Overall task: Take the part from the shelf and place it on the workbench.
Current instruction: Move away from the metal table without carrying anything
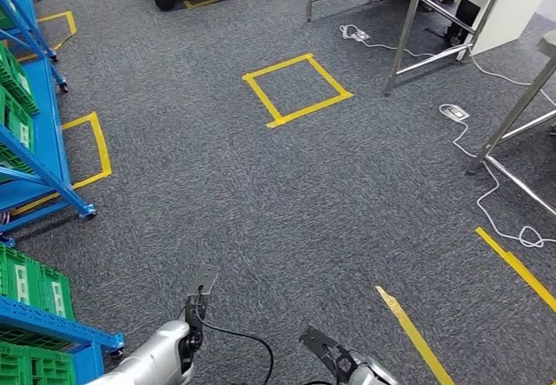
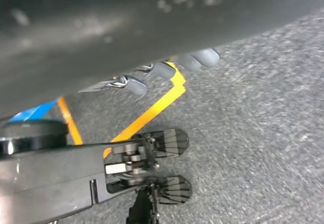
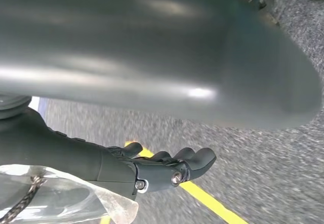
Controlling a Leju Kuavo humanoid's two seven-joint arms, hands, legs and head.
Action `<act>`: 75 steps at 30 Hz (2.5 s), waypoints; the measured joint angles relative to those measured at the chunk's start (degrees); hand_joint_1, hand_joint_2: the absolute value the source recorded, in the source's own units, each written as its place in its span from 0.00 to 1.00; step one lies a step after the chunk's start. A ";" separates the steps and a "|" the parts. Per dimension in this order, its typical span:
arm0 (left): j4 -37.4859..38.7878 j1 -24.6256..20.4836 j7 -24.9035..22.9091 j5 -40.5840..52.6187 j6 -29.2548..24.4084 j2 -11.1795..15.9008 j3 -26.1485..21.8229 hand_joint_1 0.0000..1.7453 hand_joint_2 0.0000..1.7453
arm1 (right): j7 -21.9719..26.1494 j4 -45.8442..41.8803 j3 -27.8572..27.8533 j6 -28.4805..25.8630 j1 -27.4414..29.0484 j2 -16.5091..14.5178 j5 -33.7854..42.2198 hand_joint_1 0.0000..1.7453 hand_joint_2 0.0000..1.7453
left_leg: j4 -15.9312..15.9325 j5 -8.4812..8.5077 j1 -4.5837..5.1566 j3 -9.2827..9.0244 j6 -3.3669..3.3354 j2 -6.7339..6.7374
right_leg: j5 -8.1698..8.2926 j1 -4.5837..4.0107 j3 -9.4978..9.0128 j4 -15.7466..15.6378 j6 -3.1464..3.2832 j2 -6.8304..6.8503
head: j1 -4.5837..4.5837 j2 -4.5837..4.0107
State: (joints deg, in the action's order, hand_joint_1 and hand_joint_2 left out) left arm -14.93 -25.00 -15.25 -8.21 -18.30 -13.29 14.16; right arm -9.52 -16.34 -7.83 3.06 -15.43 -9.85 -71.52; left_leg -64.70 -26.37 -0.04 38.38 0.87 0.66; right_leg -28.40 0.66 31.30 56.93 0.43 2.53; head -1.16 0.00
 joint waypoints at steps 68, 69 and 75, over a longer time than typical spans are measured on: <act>0.83 1.30 4.28 0.83 -1.31 5.70 2.07 0.00 0.00 | -2.85 -0.60 4.06 -5.67 -1.40 4.64 16.87 0.00 0.00 | 7.76 1.43 0.48 -3.90 -1.67 -0.11 | -1.17 -0.39 1.51 1.76 -1.84 0.35 | 0.21 0.00; 0.83 1.32 4.28 0.64 -1.34 5.79 1.95 0.00 0.00 | -2.91 -0.67 3.84 -5.90 -1.31 4.90 17.37 0.00 0.00 | 7.95 1.53 0.35 -4.01 -2.00 -0.44 | -2.55 -0.30 2.68 4.17 -2.05 -0.59 | 0.31 0.00; 0.83 1.96 4.46 -0.44 -1.26 5.80 0.95 0.00 0.00 | -2.97 -0.71 2.96 -6.66 0.05 5.83 19.36 0.00 0.00 | 7.92 1.48 0.37 -4.14 -2.43 -3.08 | -4.00 -0.04 8.63 13.77 -2.32 -2.54 | 0.48 0.00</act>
State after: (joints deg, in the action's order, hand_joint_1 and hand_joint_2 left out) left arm -14.10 -23.05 -10.79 -8.64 -19.56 -7.49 15.11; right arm -12.49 -17.05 -4.87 -3.60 -15.38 -4.02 -52.16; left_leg -56.78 -24.89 0.33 34.24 -1.56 -2.42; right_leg -32.39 0.61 39.93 70.70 -1.88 -0.01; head -0.68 0.00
